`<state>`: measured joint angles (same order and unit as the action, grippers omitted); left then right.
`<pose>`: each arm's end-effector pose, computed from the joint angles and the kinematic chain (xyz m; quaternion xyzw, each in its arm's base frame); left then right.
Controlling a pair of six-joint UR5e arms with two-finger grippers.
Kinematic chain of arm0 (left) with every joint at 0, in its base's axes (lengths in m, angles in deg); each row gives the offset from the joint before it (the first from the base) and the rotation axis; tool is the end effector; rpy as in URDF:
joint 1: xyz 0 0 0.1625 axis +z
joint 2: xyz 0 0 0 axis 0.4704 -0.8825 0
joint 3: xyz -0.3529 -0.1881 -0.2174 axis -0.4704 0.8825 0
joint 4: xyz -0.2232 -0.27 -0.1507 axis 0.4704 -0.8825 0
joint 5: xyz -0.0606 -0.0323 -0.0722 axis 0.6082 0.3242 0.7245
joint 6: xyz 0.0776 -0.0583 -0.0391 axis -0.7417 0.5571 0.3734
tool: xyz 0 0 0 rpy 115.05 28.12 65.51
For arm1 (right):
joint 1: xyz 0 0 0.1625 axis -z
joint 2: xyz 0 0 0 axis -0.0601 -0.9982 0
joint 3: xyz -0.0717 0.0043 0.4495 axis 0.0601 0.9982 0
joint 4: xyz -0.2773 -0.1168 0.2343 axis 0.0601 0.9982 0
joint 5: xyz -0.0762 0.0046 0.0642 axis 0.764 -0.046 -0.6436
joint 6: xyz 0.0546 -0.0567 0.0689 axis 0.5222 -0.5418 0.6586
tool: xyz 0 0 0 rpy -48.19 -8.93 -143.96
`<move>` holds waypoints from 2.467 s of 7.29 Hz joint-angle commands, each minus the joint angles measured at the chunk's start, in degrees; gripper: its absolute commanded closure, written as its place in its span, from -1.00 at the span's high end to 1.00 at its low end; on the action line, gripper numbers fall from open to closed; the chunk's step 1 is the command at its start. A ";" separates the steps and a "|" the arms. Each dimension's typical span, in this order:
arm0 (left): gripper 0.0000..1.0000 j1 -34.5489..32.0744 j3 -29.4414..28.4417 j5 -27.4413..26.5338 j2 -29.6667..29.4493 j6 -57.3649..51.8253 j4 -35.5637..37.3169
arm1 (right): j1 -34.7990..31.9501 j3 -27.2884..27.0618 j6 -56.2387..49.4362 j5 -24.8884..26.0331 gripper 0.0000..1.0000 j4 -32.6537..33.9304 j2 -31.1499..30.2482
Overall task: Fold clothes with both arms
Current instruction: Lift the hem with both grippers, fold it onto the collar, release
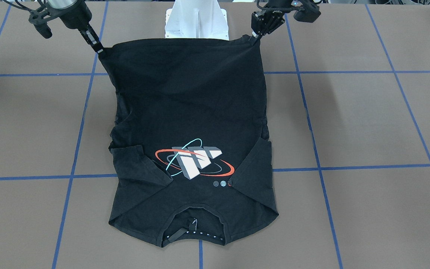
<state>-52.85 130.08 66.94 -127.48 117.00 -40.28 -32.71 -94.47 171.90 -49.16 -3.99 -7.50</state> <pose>0.3304 -0.2799 0.2666 -0.0389 0.5843 -0.2550 0.7695 -0.3006 -0.2831 0.3457 -0.1801 -0.4106 0.4413 0.7773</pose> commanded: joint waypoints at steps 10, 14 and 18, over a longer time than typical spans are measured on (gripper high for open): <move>-1.00 -20.29 -35.28 3.88 -13.00 -18.36 -15.29 | -21.98 33.92 -24.72 -8.19 -1.00 10.71 29.52; -0.85 -23.19 -52.44 3.44 -21.10 -19.24 -26.89 | -22.68 51.75 -24.82 -6.60 -1.00 -1.57 36.45; -0.15 -23.20 -62.72 0.04 -24.89 -19.24 -32.52 | -22.51 60.31 -25.17 -4.50 -1.00 -4.66 40.17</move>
<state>-76.02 70.37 69.32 -151.79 97.83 -70.58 -55.31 -36.29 146.67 -54.43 -7.16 31.95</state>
